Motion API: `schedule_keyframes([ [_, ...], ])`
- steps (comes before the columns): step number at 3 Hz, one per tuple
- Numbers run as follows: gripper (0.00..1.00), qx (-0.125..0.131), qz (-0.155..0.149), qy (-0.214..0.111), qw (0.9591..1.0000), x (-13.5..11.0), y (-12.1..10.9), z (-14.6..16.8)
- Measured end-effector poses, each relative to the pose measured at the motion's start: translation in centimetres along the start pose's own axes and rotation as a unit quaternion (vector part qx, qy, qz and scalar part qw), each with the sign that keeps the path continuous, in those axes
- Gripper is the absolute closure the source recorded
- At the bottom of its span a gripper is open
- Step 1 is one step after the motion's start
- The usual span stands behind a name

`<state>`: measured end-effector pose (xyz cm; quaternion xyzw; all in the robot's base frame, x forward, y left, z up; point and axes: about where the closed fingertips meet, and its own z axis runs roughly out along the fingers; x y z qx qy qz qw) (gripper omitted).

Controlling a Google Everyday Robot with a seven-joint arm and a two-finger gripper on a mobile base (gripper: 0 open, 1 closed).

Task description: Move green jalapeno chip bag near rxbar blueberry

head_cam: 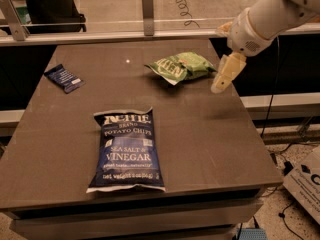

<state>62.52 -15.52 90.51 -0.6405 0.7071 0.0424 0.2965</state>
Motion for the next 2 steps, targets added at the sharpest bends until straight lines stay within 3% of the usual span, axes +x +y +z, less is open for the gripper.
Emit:
schedule_keyframes([
  [2,0.00,-0.019,-0.008,-0.020,0.9996,-1.0,-2.6,7.1],
])
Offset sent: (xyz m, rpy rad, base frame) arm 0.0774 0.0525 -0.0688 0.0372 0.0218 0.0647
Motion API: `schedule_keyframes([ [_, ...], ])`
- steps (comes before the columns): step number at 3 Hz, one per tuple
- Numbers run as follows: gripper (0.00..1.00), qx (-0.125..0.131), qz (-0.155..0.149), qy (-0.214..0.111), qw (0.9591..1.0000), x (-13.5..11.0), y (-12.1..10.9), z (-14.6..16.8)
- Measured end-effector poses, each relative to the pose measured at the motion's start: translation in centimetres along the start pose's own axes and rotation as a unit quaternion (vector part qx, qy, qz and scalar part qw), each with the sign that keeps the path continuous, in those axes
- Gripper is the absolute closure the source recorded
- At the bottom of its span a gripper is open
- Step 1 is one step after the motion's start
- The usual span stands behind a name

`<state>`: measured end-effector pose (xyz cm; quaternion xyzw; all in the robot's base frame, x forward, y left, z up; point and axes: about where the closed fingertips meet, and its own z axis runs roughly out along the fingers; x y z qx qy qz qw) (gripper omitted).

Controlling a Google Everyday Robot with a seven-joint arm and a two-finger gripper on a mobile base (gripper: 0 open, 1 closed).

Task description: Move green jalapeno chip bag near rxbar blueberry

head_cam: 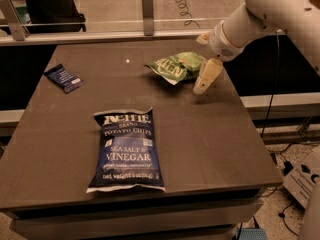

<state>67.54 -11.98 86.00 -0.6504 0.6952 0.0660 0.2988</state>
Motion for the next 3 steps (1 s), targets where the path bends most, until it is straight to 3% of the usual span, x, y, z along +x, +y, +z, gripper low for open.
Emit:
schedule_keyframes([
  [1,0.08,-0.008,0.004,-0.005,0.9999,-0.4,-1.4,2.6],
  [3,0.48,-0.014,0.012,-0.013,0.9997,-1.6,-3.0,3.1],
])
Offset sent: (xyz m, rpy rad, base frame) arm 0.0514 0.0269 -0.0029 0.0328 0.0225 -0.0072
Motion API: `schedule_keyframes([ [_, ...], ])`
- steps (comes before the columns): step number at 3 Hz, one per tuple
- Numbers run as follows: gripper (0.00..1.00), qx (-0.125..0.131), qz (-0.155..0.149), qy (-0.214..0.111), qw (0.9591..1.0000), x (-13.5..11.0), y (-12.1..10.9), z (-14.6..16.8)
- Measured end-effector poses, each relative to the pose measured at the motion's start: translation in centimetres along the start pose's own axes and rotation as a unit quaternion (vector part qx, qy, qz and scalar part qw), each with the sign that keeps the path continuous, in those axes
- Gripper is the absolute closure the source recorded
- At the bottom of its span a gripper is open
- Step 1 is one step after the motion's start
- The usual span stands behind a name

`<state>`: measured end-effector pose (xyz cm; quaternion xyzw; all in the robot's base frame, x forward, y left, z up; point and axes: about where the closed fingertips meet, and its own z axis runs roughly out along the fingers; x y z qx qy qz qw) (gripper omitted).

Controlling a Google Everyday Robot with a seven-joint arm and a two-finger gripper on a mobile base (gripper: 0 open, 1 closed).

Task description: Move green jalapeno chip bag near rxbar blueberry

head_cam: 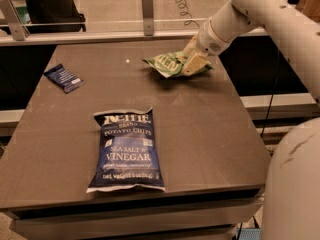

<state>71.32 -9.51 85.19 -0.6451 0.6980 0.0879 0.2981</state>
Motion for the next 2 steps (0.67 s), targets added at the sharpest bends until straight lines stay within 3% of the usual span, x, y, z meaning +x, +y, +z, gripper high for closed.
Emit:
schedule_keyframes([
  [2,0.95,-0.011,0.005,-0.002,0.9999,0.00,0.37,0.31],
])
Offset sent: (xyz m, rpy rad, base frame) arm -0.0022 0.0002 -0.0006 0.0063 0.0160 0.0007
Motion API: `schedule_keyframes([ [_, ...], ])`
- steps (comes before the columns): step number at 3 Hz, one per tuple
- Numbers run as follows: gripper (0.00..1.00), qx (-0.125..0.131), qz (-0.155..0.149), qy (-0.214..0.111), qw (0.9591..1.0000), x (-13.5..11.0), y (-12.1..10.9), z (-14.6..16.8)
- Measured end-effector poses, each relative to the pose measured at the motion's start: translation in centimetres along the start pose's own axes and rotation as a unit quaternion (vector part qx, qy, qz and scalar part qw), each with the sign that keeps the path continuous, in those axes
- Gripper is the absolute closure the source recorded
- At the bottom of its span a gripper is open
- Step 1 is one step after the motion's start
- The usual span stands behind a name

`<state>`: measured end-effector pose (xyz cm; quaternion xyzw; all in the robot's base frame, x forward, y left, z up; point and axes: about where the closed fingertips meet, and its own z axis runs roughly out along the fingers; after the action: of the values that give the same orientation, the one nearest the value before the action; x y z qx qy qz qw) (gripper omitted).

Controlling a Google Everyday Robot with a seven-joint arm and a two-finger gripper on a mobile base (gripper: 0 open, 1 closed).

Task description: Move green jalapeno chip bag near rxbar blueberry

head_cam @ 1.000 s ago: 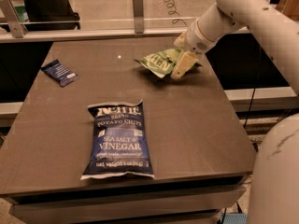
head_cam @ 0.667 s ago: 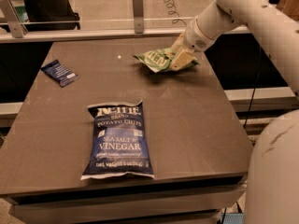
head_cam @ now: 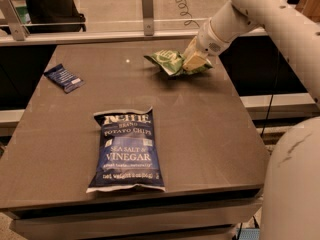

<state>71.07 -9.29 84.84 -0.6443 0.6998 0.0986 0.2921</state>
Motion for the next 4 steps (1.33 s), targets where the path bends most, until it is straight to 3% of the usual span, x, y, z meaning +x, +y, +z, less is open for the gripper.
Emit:
schedule_keyframes([
  [2,1.00,-0.002,0.000,0.000,1.0000,0.0,0.1,0.3],
  [3,1.00,0.014,-0.013,-0.029,0.9994,-2.5,-1.0,-0.8],
  [4,1.00,0.032,-0.046,-0.070,0.9960,-6.9,-2.5,-2.0],
])
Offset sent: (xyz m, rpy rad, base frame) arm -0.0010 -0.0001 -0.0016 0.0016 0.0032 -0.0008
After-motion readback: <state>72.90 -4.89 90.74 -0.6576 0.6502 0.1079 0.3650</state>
